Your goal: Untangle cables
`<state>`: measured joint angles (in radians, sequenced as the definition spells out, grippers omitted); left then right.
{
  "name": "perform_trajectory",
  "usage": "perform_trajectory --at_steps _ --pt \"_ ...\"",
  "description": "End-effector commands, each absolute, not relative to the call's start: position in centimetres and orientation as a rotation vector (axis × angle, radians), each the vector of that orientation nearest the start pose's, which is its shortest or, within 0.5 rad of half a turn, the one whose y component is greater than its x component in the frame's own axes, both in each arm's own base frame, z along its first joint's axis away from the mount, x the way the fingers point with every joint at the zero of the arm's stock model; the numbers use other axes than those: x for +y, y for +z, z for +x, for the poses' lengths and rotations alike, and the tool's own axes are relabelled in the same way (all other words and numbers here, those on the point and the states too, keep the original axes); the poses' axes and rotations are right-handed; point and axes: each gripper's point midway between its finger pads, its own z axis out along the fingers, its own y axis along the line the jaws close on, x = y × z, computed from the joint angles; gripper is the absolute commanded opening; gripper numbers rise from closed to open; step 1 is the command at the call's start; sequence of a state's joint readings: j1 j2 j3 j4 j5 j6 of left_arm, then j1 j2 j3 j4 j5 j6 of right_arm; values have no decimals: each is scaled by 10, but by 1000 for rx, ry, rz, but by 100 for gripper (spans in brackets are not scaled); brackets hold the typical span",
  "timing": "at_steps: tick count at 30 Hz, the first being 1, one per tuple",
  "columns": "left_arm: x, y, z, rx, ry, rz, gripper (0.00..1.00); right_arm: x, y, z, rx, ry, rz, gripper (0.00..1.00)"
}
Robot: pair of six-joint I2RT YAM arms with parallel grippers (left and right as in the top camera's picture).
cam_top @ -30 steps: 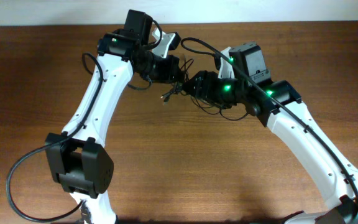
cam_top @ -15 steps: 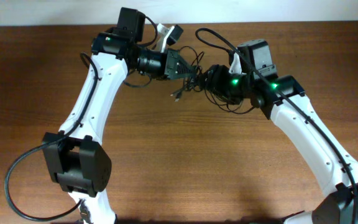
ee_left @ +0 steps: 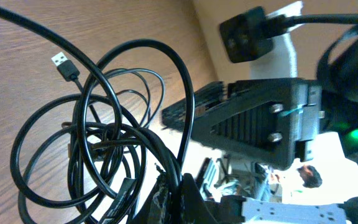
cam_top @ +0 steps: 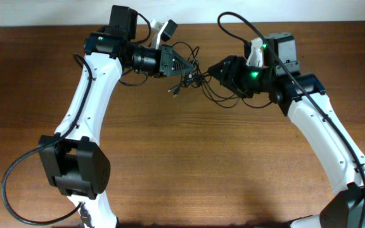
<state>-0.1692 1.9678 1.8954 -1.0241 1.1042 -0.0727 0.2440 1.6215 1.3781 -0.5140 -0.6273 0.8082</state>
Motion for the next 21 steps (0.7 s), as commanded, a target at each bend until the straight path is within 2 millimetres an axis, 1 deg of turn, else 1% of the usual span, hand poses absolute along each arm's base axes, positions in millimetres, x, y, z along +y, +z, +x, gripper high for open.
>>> perform_trajectory --at_steps 1,5,7,11,12,14,15,17,20,21 --pt "-231 288 398 2288 -1658 514 0 214 235 404 2451 1245 312 62" --pt "-232 288 398 2288 -1656 515 0 221 241 406 2425 1266 298 62" --pt "-237 288 396 2283 -1658 535 0 227 245 406 2408 1277 275 63" --pt "-238 288 395 2283 -1660 538 0 236 244 404 2411 1296 271 63" --pt "-240 288 394 2284 -1662 547 0 242 238 404 2427 1297 266 63" --pt "-247 288 390 2283 -1669 571 0 253 218 404 2484 1315 290 62" --pt "-248 288 389 2283 -1670 573 0 256 213 403 2498 1322 287 61" --pt "-248 288 390 2283 -1669 572 0 259 211 402 2506 1343 283 56" --pt "-247 286 392 2293 -1643 569 0 261 216 404 2490 1375 288 51" --pt "-247 284 393 2300 -1629 566 0 262 217 403 2488 1380 283 45"
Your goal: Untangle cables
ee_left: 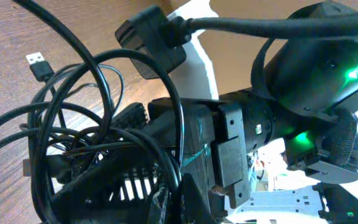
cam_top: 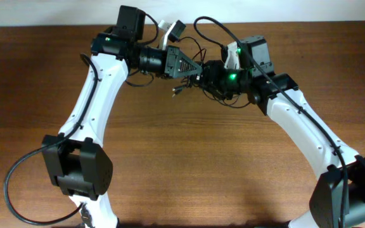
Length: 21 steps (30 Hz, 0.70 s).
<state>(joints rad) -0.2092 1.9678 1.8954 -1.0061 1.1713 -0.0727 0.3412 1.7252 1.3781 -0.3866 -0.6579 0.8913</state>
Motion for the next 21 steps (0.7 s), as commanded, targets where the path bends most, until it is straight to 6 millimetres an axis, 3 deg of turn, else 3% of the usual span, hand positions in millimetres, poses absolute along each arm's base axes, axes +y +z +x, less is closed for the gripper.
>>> perform_trajectory --at_steps 1,5,8,12,14,15,17,19,21 --pt "-246 282 394 2309 -1610 562 0 262 217 403 2489 1382 283 35" --pt "-222 253 418 2435 -1318 466 0 255 215 404 2495 1386 279 4" --pt "-176 224 443 2555 -994 318 0 227 212 406 2508 1363 287 4" --pt "-98 194 454 2699 -606 100 11 169 237 409 2431 1273 295 4" --pt "-71 186 452 2744 -478 28 26 140 258 406 2367 1238 319 4" --pt "-56 182 452 2758 -397 -4 47 117 278 401 2310 1228 343 4" --pt "-48 181 454 2762 -331 -17 58 87 292 392 2271 1196 404 4" --pt "-42 180 454 2765 -282 -27 59 66 291 382 2279 1151 440 4" --pt "-41 179 454 2765 -274 -28 55 61 280 369 2335 1137 461 4"
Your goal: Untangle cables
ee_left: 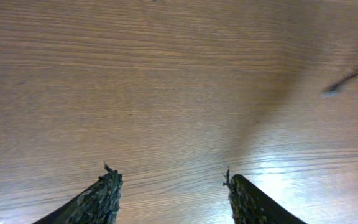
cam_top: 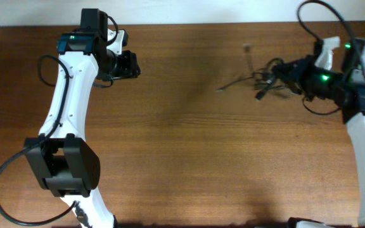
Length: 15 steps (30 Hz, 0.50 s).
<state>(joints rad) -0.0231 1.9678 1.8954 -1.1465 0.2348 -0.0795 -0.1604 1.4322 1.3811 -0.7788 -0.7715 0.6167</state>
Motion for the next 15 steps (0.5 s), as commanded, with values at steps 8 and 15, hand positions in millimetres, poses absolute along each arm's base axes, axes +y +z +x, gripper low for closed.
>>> perform_trajectory --at_steps 8,15 --pt "-40 180 456 2758 -274 -31 63 204 301 351 2319 1199 -53 22" --pt "-42 180 455 2758 -282 11 61 100 262 373 2423 898 344 99"
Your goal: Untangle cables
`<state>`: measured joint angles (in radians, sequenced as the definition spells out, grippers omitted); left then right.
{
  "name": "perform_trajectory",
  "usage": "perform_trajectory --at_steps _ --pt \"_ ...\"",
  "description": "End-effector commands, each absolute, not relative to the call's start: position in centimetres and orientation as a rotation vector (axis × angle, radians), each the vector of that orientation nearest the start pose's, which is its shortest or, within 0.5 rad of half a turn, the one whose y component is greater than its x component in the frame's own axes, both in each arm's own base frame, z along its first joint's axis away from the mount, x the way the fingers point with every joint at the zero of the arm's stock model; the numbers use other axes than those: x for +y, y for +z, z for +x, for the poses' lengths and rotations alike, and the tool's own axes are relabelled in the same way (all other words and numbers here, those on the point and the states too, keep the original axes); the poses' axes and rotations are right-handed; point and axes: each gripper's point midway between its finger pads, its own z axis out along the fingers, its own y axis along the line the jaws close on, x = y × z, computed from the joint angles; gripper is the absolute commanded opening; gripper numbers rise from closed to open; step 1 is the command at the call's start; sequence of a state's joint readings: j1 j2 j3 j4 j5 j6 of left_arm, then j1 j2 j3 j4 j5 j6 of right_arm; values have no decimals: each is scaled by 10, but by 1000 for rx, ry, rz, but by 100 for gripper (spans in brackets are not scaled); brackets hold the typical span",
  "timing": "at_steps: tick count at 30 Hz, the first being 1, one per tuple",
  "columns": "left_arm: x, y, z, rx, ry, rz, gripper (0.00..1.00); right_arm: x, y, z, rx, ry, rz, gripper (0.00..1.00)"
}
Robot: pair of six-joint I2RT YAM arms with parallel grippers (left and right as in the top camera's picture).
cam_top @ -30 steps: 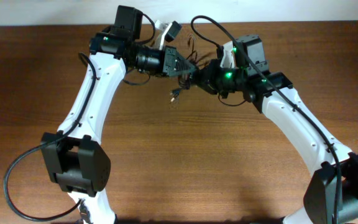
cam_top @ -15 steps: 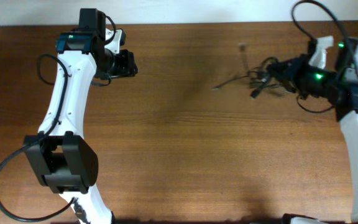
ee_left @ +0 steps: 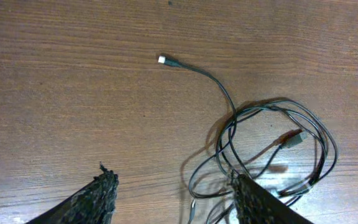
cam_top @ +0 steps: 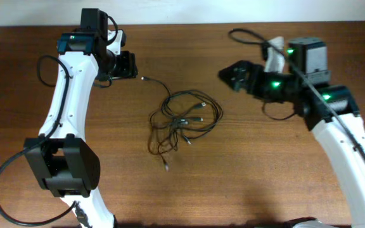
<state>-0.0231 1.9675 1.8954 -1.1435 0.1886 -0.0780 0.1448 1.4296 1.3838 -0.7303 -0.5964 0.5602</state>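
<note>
A tangle of thin black cables (cam_top: 182, 120) lies loose on the wooden table's middle, with one end (cam_top: 146, 78) stretched out toward the back left and another end (cam_top: 166, 167) pointing to the front. My left gripper (cam_top: 132, 64) hovers at the back left, open and empty. In the left wrist view its fingertips (ee_left: 107, 183) frame bare wood, with the cable loops (ee_left: 278, 143) and a white-tipped plug (ee_left: 161, 60) ahead of them. My right gripper (cam_top: 228, 74) hangs to the right of the tangle, apart from it, jaws spread, holding nothing.
The brown wooden table (cam_top: 189, 190) stretches to the front. The right arm's own black lead (cam_top: 252, 35) arcs above its wrist. A white wall edge (cam_top: 182, 12) runs along the back.
The cable bundle was hanging from my right gripper at the far right. Now it lies on the table's middle, let go. The right arm has shifted left. The left arm has stayed put.
First both grippers were at the tangle at the back middle, the left one shut on it. Then they were pressed closer together. Later the left gripper stood open and empty at the back left while the right held the bundle far right. Now the bundle rests on the table.
</note>
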Motion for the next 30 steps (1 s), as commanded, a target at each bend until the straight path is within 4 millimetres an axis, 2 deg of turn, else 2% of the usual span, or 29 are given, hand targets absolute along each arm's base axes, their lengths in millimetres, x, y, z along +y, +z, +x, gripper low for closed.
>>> perform_trajectory --at_steps 1,2,4,5,8,9,11,13,14,16,18,21,24,25,30 --pt "-50 181 455 2749 -319 68 61 86 257 371 2438 869 372 99" --pt "-62 183 454 2736 -386 138 61 71 252 368 2456 841 403 99" --pt "-85 182 453 2726 -459 200 61 54 247 364 2472 810 449 99" --pt "-110 175 453 2729 -473 273 61 49 244 363 2479 785 468 99" --pt "-160 153 452 2735 -491 416 63 48 243 362 2485 778 474 99" --pt "-173 139 452 2747 -458 472 64 48 242 361 2491 778 478 99" --pt "-187 117 446 2735 -389 724 69 48 241 359 2501 779 483 99" --pt "-187 95 441 2741 -340 887 68 48 239 357 2514 769 458 99" --pt "-184 87 444 2740 -310 911 66 48 238 356 2520 766 462 99" --pt "-184 74 459 2680 -260 996 59 48 237 356 2521 766 463 99" --pt "-190 66 477 2593 -240 1050 59 48 235 356 2530 767 468 99" --pt "-194 49 488 2558 -235 1077 60 48 234 356 2533 765 470 99" --pt "-196 27 487 2573 -239 1123 58 45 233 357 2534 742 477 99" --pt "-197 19 485 2577 -238 1152 54 45 233 357 2534 742 477 99" --pt "-197 12 485 2583 -241 1154 48 45 233 357 2534 743 477 99"
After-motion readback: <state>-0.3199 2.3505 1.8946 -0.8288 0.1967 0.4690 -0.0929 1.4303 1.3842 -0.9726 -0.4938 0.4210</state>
